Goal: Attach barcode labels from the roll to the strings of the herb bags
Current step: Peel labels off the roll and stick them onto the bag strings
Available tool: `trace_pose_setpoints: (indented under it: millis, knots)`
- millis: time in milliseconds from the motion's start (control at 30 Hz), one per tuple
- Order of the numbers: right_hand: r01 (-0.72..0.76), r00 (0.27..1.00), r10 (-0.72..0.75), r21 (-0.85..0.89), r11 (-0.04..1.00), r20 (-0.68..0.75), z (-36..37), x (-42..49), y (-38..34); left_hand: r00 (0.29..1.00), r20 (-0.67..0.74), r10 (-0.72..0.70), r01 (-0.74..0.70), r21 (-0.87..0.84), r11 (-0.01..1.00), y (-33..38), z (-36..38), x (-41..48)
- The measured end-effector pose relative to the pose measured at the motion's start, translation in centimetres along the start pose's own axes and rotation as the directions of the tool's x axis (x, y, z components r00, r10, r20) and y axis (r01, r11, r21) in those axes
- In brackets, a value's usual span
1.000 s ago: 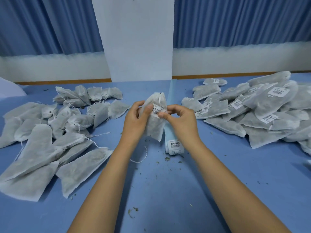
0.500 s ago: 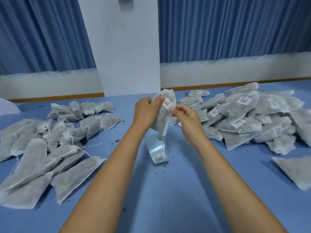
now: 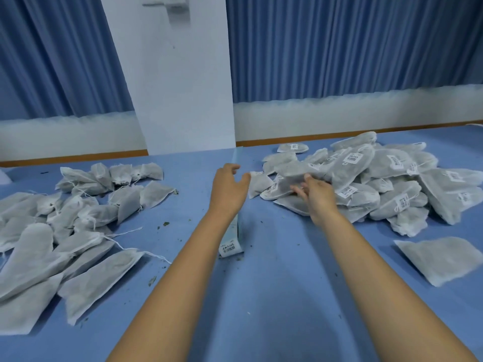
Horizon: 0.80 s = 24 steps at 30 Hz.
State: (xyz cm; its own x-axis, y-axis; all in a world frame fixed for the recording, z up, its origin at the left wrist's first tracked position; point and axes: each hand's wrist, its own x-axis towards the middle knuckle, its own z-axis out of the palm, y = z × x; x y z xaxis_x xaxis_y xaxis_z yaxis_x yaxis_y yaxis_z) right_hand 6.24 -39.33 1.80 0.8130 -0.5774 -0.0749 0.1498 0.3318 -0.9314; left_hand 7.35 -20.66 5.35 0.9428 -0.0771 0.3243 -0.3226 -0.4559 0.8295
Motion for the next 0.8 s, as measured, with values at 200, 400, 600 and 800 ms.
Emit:
trace_pose_setpoints:
  millis: [200,400,600,800]
  knots:
    - [-0.041,0.998,0.048,-0.199,0.979,0.033,0.1,-0.5,3.9,0.877,-0.217,-0.430,0.416,0.789,0.452,-6.7,-5.9,-2.4]
    - [0.038,0.992,-0.006,-0.248,0.968,0.129,2.6,-2.5,5.8,0.771,-0.281,-0.572,0.421,0.899,0.125,-12.1,-8.3,-5.5]
    - [0.281,0.880,-0.133,-0.274,0.920,0.456,6.8,-6.5,4.6,0.927,-0.205,-0.314,0.296,0.914,0.276,-13.4,-8.8,-4.5]
    - [0.489,0.666,-0.114,-0.317,0.813,0.737,9.6,-9.1,5.2,0.987,-0.156,0.024,0.106,0.765,0.635,-12.4,-7.6,-2.9]
